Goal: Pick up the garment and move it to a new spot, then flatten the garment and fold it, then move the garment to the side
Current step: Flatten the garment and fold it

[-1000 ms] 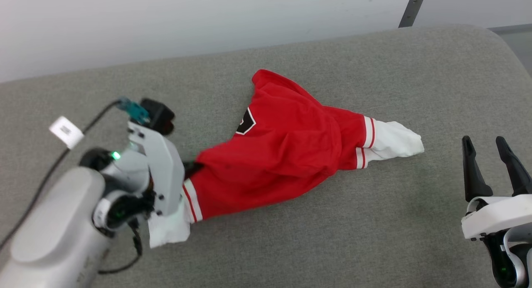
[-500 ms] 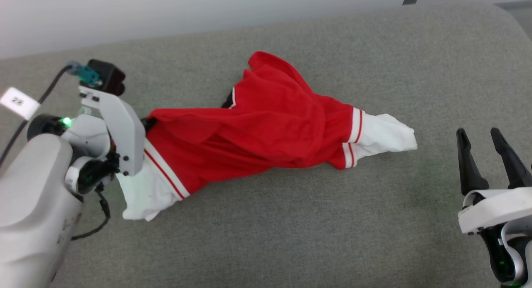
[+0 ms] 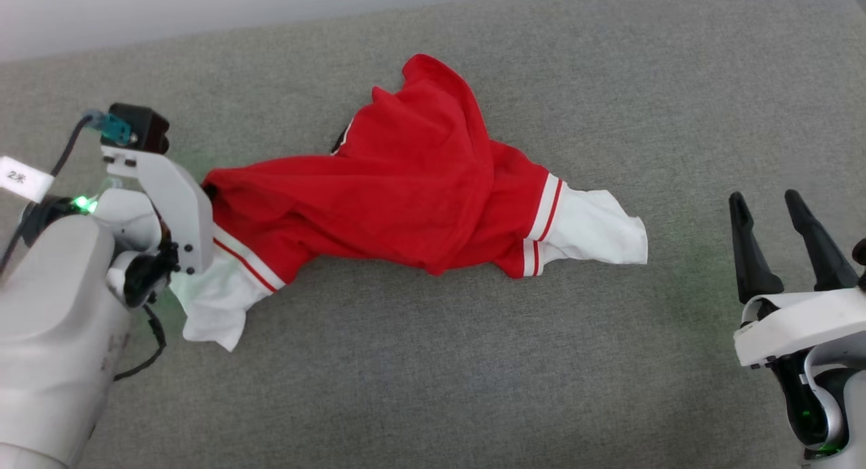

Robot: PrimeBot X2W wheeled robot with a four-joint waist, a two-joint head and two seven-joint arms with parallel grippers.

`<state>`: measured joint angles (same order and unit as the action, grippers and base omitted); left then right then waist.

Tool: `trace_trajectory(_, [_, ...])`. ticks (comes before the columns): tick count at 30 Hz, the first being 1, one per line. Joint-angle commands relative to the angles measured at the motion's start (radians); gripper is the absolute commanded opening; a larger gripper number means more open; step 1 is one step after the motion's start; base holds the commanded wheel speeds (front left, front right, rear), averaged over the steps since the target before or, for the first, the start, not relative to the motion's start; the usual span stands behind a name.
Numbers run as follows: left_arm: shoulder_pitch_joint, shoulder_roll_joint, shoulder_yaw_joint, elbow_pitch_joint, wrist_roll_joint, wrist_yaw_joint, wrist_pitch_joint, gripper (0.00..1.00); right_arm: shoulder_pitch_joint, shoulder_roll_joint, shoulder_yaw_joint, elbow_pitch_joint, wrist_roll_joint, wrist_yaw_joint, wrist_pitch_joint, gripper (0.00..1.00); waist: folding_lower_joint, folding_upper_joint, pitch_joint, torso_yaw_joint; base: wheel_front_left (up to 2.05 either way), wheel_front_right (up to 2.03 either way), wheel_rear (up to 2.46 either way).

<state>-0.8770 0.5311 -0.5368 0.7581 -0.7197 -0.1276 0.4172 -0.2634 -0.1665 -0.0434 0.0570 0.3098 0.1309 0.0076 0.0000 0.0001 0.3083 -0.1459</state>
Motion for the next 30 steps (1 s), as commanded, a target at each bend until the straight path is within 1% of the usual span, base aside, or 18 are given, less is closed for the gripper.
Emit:
trace_trajectory(1, [-0.015,-0.005,-0.007,0.004,-0.011,-0.003,-0.007,0.41,-0.017,-0.001,0.006,0.003,0.011,0.000,-0.007,1.00,0.0000,-0.0001,-0.003,0.004,0.00,0.00,0.00])
trace_trajectory(2, [-0.017,-0.007,-0.016,0.006,-0.020,-0.003,-0.009,0.80,-0.017,-0.003,0.007,0.006,0.011,0.000,-0.008,1.00,0.0000,-0.0001,-0.007,0.008,0.00,0.00,0.00])
trace_trajectory(3, [-0.018,-0.007,-0.027,0.001,-0.031,-0.003,-0.006,1.00,-0.015,-0.005,0.009,0.009,0.012,0.000,-0.008,1.00,0.0000,-0.0001,-0.011,0.011,0.00,0.00,0.00])
trace_trajectory(6, [-0.027,0.009,-0.069,-0.046,-0.064,-0.003,0.003,1.00,-0.009,-0.006,0.011,0.012,0.013,0.000,-0.009,1.00,0.0000,-0.0001,-0.026,0.022,0.00,0.00,0.00])
trace_trajectory(9, [-0.028,0.040,-0.113,-0.105,-0.083,-0.003,0.022,1.00,-0.001,-0.006,0.007,0.012,0.011,0.000,-0.011,1.00,0.0000,-0.0001,-0.042,0.033,0.00,0.00,0.00])
trace_trajectory(13, [-0.040,0.079,-0.154,-0.194,-0.109,-0.003,0.076,1.00,0.006,-0.002,0.003,0.013,0.011,0.000,-0.008,1.00,0.0000,-0.0001,-0.059,0.041,0.00,0.00,0.00])
trace_trajectory(19, [-0.042,0.098,-0.211,-0.374,-0.159,-0.003,0.149,1.00,0.004,0.007,0.003,0.010,0.016,0.000,-0.015,1.00,0.0000,-0.0001,-0.069,0.035,0.00,0.00,0.00])
trace_trajectory(23, [-0.039,0.123,-0.274,-0.458,-0.153,-0.003,0.192,1.00,0.001,0.019,0.008,0.007,0.023,0.000,-0.023,1.00,0.0000,-0.0001,-0.064,0.014,0.00,0.00,0.00])
trace_trajectory(26, [-0.054,0.153,-0.323,-0.480,-0.120,-0.003,0.202,1.00,0.000,0.026,0.013,0.005,0.022,0.000,-0.028,1.00,0.0000,-0.0001,-0.053,-0.006,0.00,0.00,0.00])
trace_trajectory(30, [-0.073,0.189,-0.389,-0.485,-0.086,-0.003,0.170,1.00,-0.005,0.032,0.015,0.006,0.024,0.000,-0.035,1.00,0.0000,-0.0001,-0.034,-0.035,0.00,0.00,0.00])
